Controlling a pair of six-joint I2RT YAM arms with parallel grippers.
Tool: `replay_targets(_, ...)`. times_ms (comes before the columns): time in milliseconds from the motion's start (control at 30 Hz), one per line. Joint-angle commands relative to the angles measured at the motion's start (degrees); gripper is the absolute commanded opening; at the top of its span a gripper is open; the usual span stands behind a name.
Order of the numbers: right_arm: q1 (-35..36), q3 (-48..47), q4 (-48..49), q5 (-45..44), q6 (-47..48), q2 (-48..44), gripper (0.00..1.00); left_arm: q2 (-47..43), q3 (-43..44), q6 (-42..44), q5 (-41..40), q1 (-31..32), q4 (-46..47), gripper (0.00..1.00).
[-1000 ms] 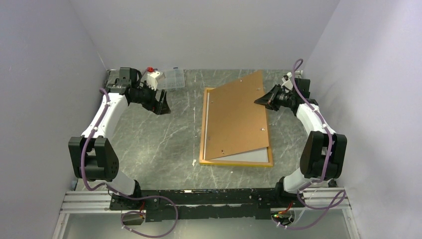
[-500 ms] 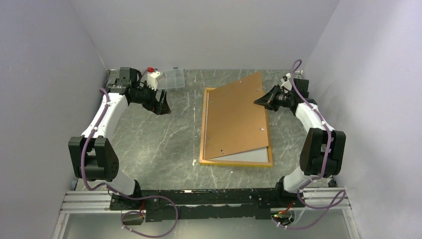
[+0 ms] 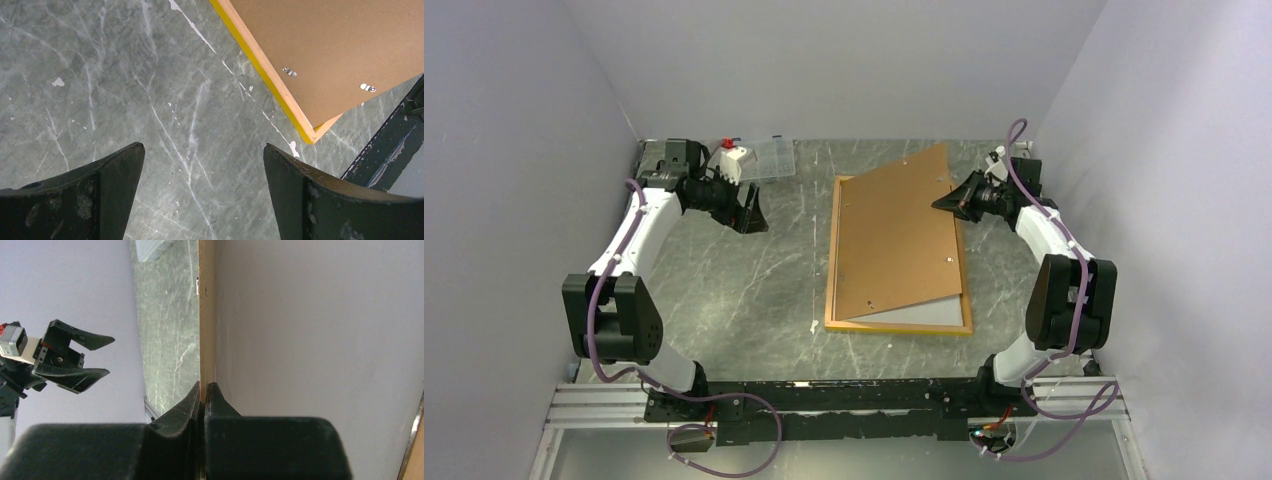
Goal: Put the photo into the frame
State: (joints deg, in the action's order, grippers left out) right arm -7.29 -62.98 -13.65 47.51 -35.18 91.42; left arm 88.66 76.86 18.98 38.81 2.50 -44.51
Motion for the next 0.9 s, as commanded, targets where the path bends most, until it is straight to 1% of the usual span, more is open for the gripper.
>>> replay_targets(0, 1.1, -0.9, 5.6, 2.4, -2.5, -0.3, 0.00, -1.2, -0.9, 0.7, 1.8, 0.3, 0.5, 0.94)
replay_targets(100, 1.7, 0.0, 7.1, 2.2, -3.5, -0.1, 0.00, -1.4, -2.1, -0.8, 2.0, 0.2, 2.0, 0.94)
replay_targets(333, 3.7, 1.6, 8.5, 1.3, -3.9, 0.2, 0.00, -0.9, -2.1, -0.3, 1.5, 0.3, 1.8, 0.94)
replay_targets(567, 6.9, 6.5, 13.4, -0.5, -7.0, -0.4, 0.00, -0.9, -2.8, 0.2, -0.3, 0.2, 2.0, 0.94)
replay_targets(667, 10.2, 9.4, 17.4, -2.2, -9.2, -1.0, 0.00, -0.2, -2.2, 0.2, -1.9, 0.3, 1.4, 0.94)
replay_targets(867, 14.9, 11.7, 20.8, -5.3, -10.7, -0.2, 0.00, -0.1, -1.9, 0.5, -2.4, 0.2, 0.9, 0.94)
